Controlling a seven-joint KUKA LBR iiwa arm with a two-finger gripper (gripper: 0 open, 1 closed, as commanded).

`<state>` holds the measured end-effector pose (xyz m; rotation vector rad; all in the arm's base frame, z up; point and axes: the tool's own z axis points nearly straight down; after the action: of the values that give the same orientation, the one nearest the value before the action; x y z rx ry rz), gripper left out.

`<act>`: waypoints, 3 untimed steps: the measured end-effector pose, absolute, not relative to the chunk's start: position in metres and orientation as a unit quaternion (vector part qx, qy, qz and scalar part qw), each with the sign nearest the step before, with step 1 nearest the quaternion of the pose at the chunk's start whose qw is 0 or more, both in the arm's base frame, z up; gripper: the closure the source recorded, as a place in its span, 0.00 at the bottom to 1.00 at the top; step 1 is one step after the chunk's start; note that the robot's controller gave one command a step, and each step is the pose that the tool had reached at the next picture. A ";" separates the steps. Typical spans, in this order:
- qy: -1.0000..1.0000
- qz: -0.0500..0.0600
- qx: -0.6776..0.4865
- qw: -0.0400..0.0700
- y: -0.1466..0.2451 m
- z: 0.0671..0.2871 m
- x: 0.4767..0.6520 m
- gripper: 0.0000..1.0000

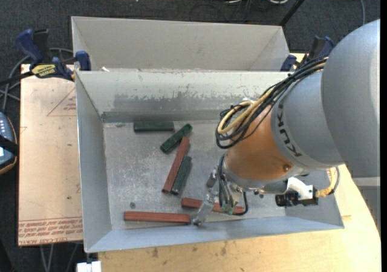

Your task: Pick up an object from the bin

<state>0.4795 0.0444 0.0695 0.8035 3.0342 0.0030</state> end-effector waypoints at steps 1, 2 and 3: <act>0.967 0.001 0.256 0.001 0.045 0.070 0.480 0.00; 0.967 0.001 0.256 0.001 0.045 0.070 0.480 1.00; 0.967 0.001 0.255 0.001 0.045 0.089 0.481 1.00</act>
Offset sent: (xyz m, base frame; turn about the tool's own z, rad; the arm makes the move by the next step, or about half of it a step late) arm 0.0000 0.0000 0.0000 0.0000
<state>0.4811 0.0452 0.0892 0.8021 3.0360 0.0026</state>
